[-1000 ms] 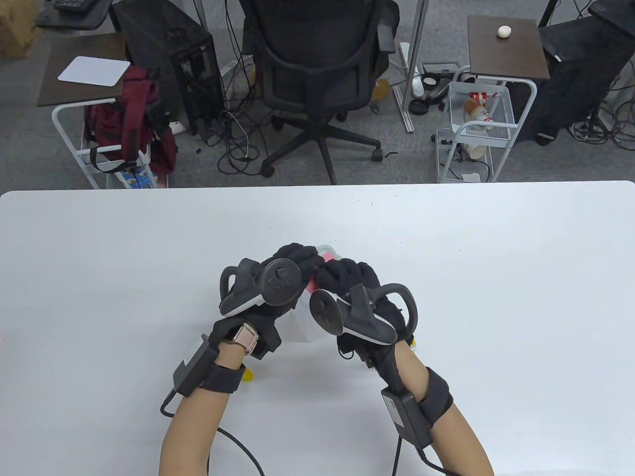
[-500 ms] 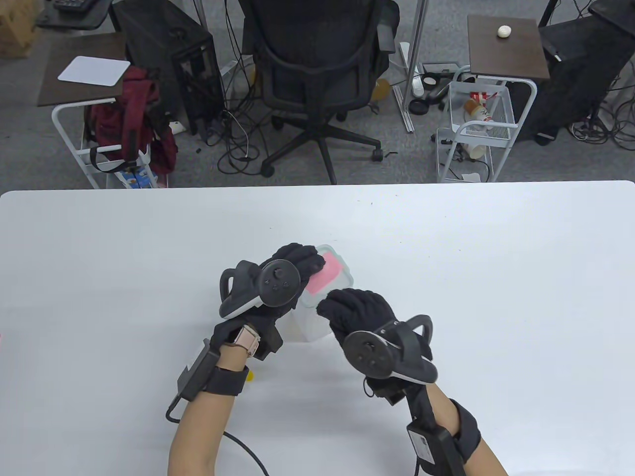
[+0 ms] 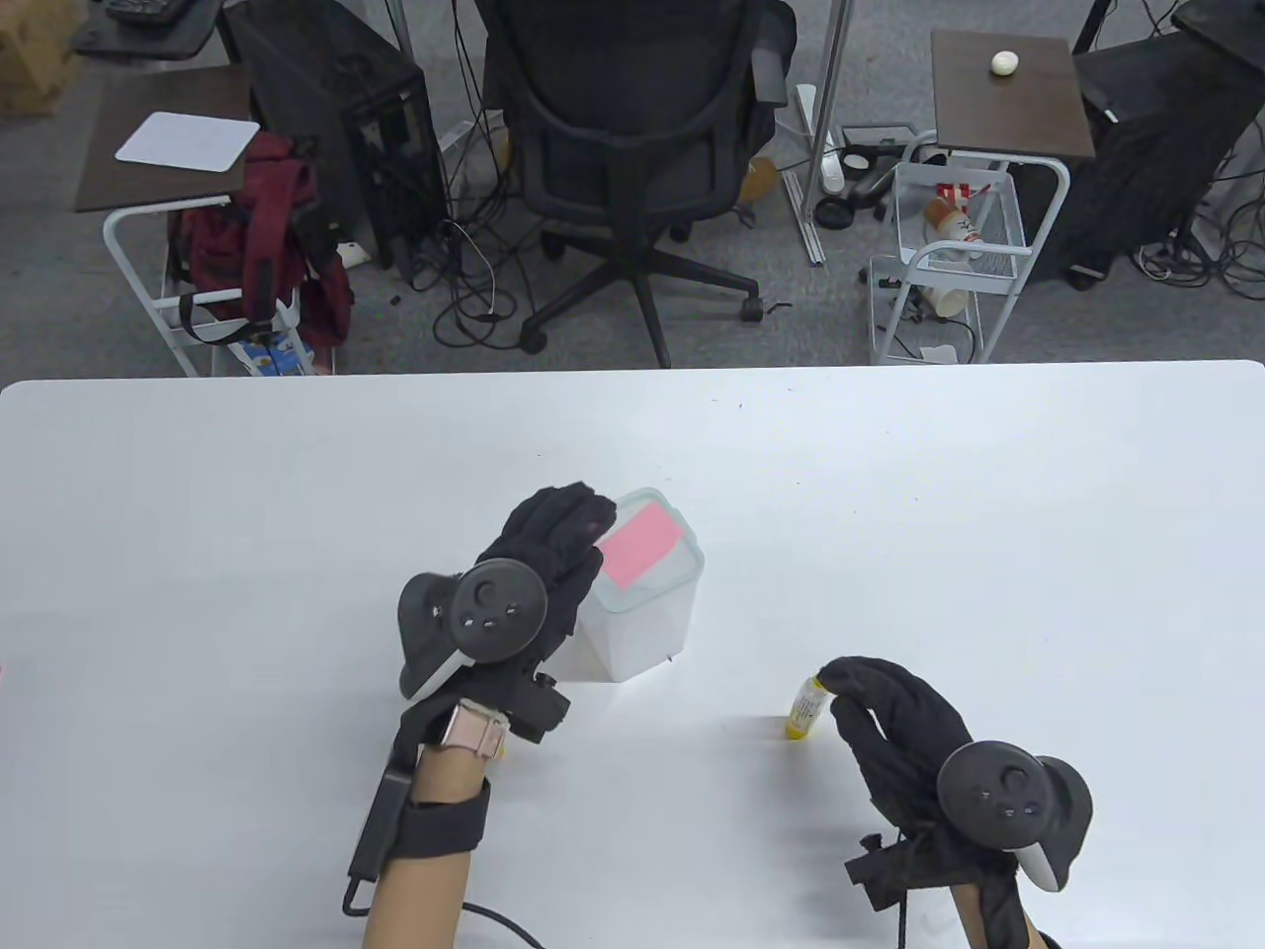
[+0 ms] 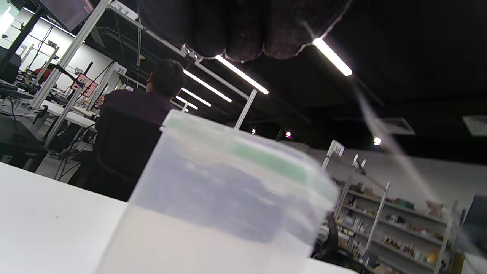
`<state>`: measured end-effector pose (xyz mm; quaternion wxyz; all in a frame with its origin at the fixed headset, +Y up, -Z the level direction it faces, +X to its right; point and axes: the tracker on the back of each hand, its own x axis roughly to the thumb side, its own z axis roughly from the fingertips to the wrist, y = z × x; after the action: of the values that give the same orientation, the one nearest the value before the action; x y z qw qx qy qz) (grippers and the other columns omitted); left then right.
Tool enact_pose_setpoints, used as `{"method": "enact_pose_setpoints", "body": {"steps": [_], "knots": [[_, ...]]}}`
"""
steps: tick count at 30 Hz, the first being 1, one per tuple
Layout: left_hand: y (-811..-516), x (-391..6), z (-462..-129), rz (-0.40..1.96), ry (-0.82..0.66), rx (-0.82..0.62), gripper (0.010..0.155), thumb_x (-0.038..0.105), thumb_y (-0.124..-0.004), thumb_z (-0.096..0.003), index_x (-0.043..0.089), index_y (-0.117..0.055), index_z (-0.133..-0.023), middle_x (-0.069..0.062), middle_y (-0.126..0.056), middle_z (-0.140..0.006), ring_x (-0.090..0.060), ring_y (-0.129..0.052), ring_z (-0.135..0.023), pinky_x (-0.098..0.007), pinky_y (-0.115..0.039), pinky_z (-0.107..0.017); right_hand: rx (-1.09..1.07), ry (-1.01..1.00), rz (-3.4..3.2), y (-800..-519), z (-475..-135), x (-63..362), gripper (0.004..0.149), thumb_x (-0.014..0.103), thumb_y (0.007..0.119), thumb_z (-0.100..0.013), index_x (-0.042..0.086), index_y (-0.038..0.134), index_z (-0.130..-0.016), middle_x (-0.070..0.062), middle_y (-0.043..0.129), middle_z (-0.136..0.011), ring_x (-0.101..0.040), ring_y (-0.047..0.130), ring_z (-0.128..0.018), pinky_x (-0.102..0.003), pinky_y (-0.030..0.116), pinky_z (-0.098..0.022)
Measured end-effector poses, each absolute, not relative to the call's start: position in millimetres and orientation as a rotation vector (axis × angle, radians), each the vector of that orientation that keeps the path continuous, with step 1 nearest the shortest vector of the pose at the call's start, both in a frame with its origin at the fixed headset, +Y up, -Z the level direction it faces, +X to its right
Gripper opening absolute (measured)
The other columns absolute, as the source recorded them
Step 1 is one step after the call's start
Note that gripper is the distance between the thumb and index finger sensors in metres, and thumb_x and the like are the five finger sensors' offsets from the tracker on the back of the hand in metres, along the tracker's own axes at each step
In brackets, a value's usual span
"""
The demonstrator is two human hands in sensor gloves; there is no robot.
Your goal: Squeeze liquid glue on card and attach to container
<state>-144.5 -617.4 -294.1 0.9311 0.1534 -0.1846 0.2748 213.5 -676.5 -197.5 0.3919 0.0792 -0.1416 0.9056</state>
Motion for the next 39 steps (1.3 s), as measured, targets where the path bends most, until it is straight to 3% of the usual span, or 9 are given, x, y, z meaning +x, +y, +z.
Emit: {"method": "enact_pose_setpoints", "body": {"steps": [6,11,17,31,36,39], "knots": [[-680,-140,-224,0.942,-0.412,0.182,0.042,0.040,-0.072,-0.0536,0.029,-0.081,-0.093,0.001,-0.091,-0.095,-0.028,-0.094,-0.085,-0.041,-0.080,-0.064,0.059,-0.236,2.205,-719,-205,229,0.039,0.038,0.066,-0.056,0.023,0.072,-0.092,-0.004,0.081,-0.093,-0.030,0.087,-0.077,-0.046,0.072,-0.064],[-717,-131,-206,1.029,-0.338,0.121,0.041,0.038,-0.072,-0.0533,0.026,-0.083,-0.091,-0.002,-0.094,-0.090,-0.030,-0.095,-0.079,-0.042,-0.080,-0.060,-0.035,-0.197,2.223,-733,-205,234,0.041,0.037,0.067,-0.056,0.022,0.068,-0.094,-0.005,0.077,-0.095,-0.030,0.085,-0.078,-0.046,0.071,-0.065],[-721,-115,-201,0.874,-0.393,0.123,0.041,0.040,-0.071,-0.0530,0.027,-0.082,-0.091,0.000,-0.094,-0.090,-0.028,-0.096,-0.079,-0.041,-0.081,-0.060,-0.082,-0.203,2.323,-741,-201,236,0.047,0.039,0.068,-0.055,0.021,0.062,-0.098,-0.006,0.073,-0.098,-0.030,0.082,-0.082,-0.047,0.070,-0.067],[-722,-133,-207,0.934,-0.305,0.161,0.042,0.039,-0.072,-0.0527,0.027,-0.082,-0.091,-0.001,-0.094,-0.090,-0.028,-0.096,-0.079,-0.041,-0.081,-0.060,-0.016,0.068,2.355,-768,-225,210,0.080,0.051,0.071,-0.051,0.018,0.033,-0.114,-0.015,0.048,-0.116,-0.040,0.063,-0.101,-0.052,0.060,-0.075],[-720,-149,-209,0.909,-0.257,0.205,0.042,0.039,-0.071,-0.0527,0.027,-0.081,-0.091,-0.001,-0.093,-0.090,-0.028,-0.096,-0.079,-0.040,-0.081,-0.060,-0.072,0.073,2.377,-769,-240,195,0.076,0.051,0.072,-0.051,0.020,0.038,-0.112,-0.012,0.050,-0.116,-0.038,0.063,-0.101,-0.051,0.060,-0.075],[-719,-160,-211,0.869,-0.219,0.234,0.042,0.039,-0.071,-0.0528,0.026,-0.081,-0.092,-0.001,-0.092,-0.091,-0.029,-0.095,-0.080,-0.041,-0.081,-0.060,-0.059,0.111,2.370,-771,-245,190,0.057,0.047,0.071,-0.054,0.029,0.051,-0.104,-0.005,0.058,-0.112,-0.033,0.067,-0.099,-0.047,0.062,-0.075]]}}
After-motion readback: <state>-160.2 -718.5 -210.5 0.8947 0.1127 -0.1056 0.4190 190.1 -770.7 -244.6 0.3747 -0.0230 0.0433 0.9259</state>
